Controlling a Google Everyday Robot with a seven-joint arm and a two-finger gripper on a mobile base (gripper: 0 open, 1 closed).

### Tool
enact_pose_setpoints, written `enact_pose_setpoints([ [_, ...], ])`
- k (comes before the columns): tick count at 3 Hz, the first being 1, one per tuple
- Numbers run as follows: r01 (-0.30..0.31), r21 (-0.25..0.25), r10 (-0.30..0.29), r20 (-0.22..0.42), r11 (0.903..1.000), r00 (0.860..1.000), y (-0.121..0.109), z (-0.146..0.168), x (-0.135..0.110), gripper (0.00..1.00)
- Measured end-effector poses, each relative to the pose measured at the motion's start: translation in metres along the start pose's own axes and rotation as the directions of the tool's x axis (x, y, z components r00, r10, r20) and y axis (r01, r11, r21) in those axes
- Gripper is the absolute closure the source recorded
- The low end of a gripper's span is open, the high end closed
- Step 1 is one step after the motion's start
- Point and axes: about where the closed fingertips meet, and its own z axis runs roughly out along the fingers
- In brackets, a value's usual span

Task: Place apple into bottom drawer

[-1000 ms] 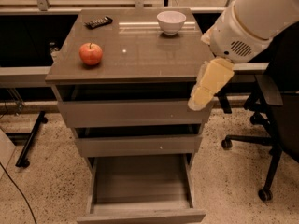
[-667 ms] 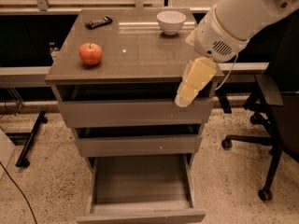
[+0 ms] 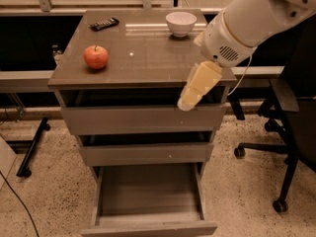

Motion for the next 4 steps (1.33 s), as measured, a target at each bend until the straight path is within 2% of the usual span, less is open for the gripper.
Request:
enact_pose_setpoints([
  [1, -0.018, 0.044, 0.013, 0.094, 0.9989, 0.995, -0.014, 0.022, -0.022, 0.00],
  [2, -0.022, 0.054, 0.012, 0.186, 0.9983, 0.982, -0.029, 0.046, -0.048, 0.00],
  [4, -0.007, 0.010, 0.004, 0.321, 0.9999, 0.947, -0.052, 0.099, -0.090, 0.00],
])
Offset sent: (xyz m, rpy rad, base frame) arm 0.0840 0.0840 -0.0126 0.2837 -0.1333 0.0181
